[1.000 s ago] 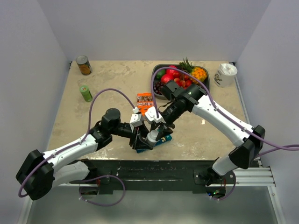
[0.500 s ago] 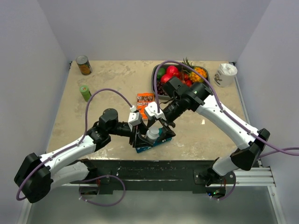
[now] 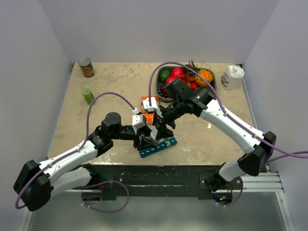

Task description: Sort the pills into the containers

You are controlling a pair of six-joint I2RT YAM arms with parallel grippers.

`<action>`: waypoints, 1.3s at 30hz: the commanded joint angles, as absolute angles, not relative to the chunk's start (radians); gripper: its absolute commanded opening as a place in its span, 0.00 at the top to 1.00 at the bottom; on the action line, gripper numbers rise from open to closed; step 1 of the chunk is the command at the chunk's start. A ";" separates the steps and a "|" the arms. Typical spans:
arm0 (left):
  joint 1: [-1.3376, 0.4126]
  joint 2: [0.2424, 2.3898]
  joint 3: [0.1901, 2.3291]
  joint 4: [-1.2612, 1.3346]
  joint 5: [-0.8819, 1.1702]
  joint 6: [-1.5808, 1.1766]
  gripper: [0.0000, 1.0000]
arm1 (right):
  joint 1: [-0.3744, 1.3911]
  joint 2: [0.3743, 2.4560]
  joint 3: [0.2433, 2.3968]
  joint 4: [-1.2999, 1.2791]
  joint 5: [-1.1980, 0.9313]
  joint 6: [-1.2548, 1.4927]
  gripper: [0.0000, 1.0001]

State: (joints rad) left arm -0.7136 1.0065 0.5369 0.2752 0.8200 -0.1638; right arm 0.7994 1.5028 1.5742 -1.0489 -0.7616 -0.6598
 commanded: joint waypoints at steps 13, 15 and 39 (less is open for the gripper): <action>-0.707 0.974 0.589 0.275 0.735 -0.135 1.00 | 0.790 1.500 1.588 -1.035 -0.722 -0.600 0.58; -0.707 0.971 0.586 0.287 0.736 -0.132 1.00 | 0.790 1.509 1.595 -1.054 -0.736 -0.617 0.73; -0.707 1.062 0.498 0.758 0.968 -0.246 1.00 | 0.793 1.568 1.712 -1.425 -1.000 -1.260 0.33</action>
State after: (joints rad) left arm -0.7067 1.0775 0.4606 0.6125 0.9722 -0.2558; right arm 0.7788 1.5856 1.6852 -1.3525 -0.9981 -1.2774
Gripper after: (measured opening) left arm 0.577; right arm 0.487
